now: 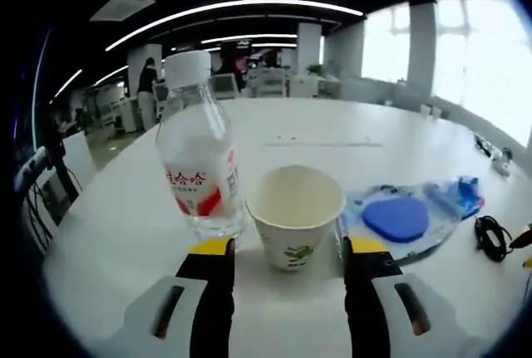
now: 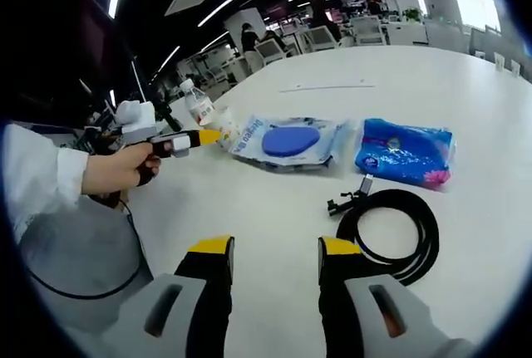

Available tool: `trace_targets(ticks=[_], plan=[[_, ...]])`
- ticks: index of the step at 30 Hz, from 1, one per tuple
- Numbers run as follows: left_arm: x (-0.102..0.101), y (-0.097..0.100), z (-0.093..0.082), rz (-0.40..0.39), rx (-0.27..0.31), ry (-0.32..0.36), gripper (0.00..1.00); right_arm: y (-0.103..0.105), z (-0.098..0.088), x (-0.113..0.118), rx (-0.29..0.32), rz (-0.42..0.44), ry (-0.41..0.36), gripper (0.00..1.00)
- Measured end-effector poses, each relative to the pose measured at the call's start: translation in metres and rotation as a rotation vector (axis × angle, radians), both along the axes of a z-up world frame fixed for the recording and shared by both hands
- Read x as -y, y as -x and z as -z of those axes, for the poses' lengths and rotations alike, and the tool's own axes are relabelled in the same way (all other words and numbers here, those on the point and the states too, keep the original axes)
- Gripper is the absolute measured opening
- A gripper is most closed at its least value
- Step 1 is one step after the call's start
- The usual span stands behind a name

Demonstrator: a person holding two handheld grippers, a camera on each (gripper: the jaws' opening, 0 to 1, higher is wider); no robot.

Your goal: Arrange the tabletop items into an orderly group along one side of the table until the central work area is clear of visible clutter.

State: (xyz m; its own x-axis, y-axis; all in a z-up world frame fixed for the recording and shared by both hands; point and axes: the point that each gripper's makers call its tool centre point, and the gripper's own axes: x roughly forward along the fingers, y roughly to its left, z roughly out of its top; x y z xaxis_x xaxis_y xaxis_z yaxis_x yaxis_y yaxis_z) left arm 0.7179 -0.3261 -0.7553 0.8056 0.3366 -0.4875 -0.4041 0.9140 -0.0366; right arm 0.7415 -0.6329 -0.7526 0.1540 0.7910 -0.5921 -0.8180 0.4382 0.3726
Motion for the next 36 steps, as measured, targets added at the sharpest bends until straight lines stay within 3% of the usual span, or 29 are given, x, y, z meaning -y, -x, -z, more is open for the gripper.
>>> trace_targets(ticks=[17,36], plan=[[-0.002,0.038,-0.018,-0.008,-0.006,0.055,0.63,-0.01,-0.019,0.021,0.084,0.026,0.003,0.52],[-0.004,0.088,-0.047,0.004,0.018,0.069,0.63,-0.015,-0.033,0.059,0.129,0.108,0.047,0.6]])
